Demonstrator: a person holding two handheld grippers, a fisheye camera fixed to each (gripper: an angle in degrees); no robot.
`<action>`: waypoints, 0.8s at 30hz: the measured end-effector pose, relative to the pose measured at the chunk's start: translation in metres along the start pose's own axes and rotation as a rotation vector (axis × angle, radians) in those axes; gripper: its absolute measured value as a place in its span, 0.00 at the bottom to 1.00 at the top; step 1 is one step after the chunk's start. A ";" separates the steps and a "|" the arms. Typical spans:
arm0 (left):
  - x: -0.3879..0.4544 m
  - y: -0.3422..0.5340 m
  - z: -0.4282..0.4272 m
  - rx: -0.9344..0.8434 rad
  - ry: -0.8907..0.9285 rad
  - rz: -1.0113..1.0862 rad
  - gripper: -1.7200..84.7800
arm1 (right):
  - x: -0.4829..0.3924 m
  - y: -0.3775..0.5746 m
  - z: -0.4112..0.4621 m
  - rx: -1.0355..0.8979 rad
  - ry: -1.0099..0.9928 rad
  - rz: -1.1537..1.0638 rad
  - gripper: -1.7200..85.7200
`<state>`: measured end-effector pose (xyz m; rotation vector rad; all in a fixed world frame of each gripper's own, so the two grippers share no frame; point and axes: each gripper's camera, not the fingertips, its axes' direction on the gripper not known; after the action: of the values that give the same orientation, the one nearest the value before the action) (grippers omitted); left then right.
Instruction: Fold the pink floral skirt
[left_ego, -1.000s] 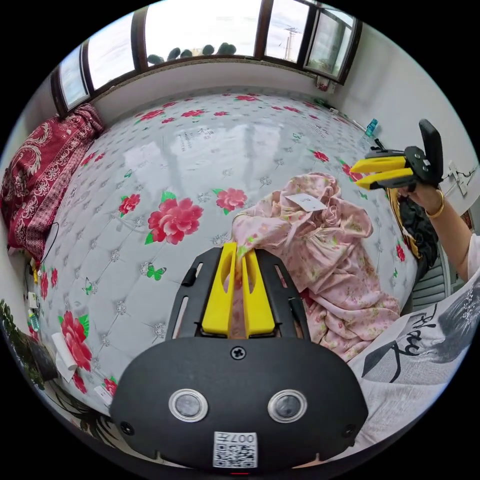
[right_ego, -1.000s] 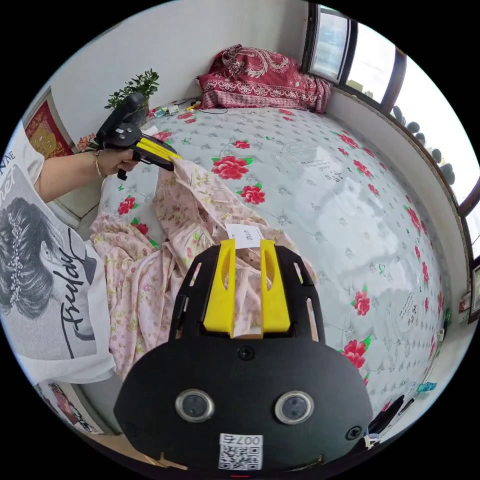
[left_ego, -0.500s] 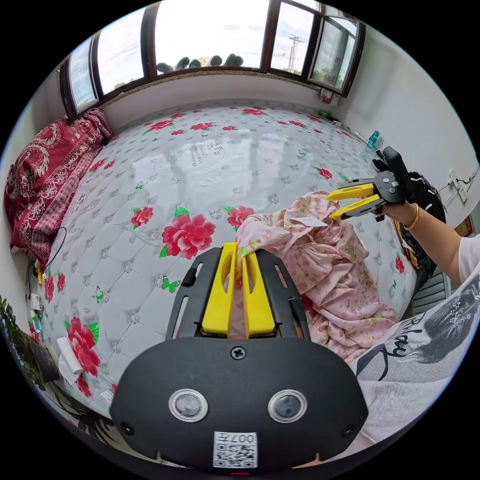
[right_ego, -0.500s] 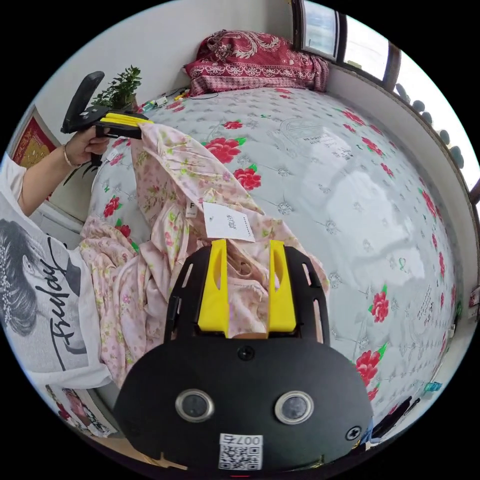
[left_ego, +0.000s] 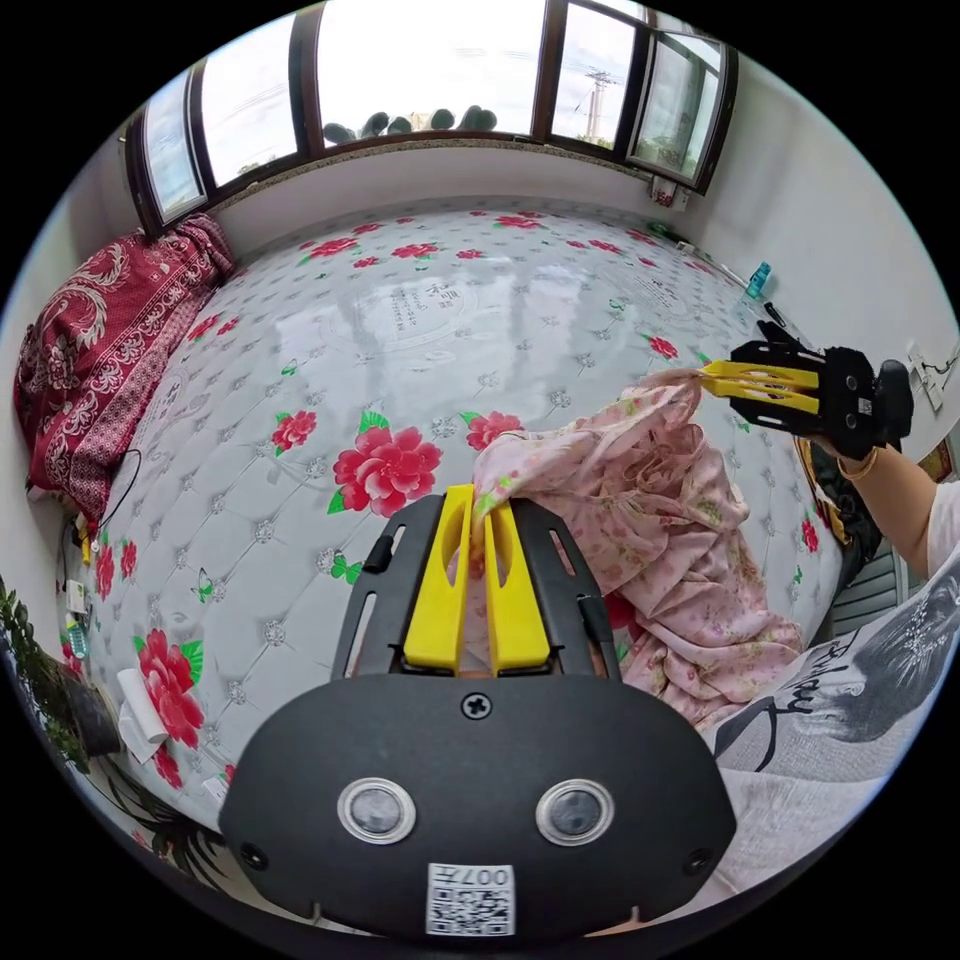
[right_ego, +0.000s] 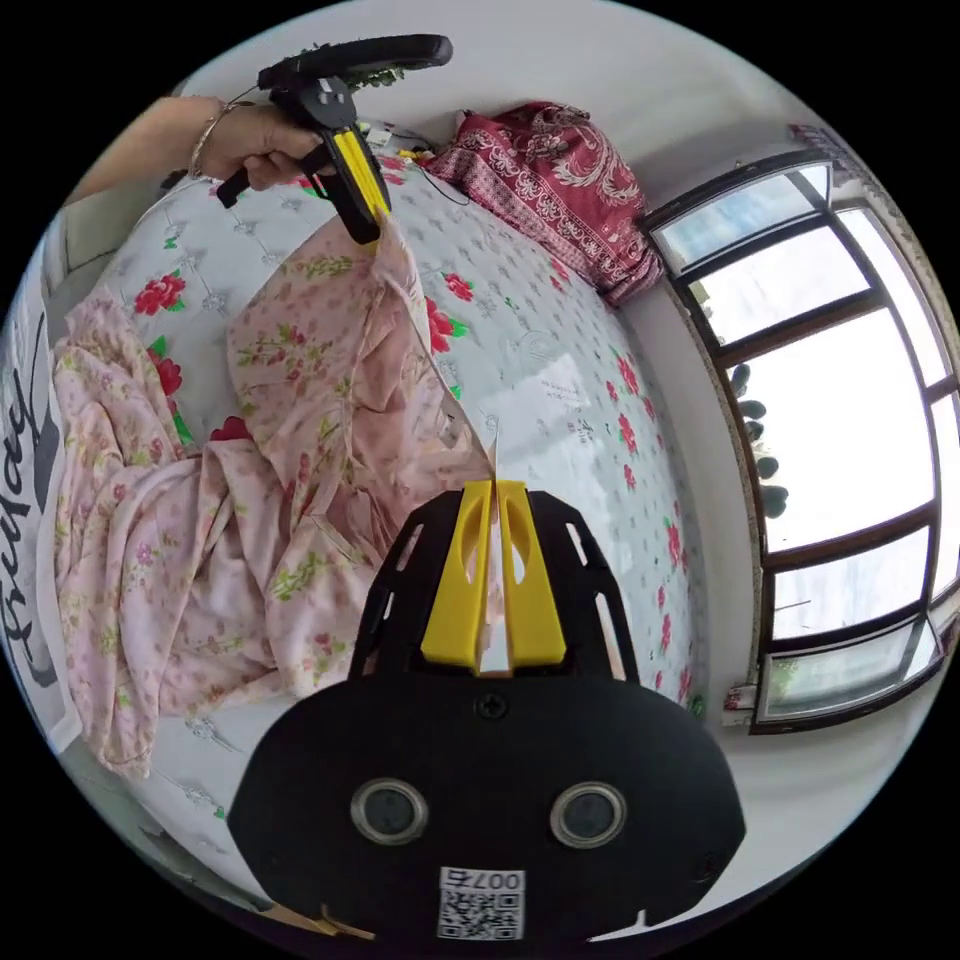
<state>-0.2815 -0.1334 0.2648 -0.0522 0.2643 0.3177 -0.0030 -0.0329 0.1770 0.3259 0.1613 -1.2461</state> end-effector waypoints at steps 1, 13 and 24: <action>0.000 -0.001 -0.001 0.008 0.001 0.001 0.01 | -0.009 -0.001 -0.020 0.011 0.048 -0.038 0.02; -0.001 -0.013 -0.005 0.058 0.010 -0.005 0.01 | -0.115 -0.006 -0.080 0.007 0.689 -0.302 0.02; -0.002 -0.018 -0.001 0.049 -0.024 -0.065 0.01 | -0.166 -0.022 -0.080 0.049 0.627 -0.278 0.02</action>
<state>-0.2783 -0.1510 0.2646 -0.0085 0.2464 0.2469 -0.0713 0.1369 0.1474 0.7518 0.7340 -1.3894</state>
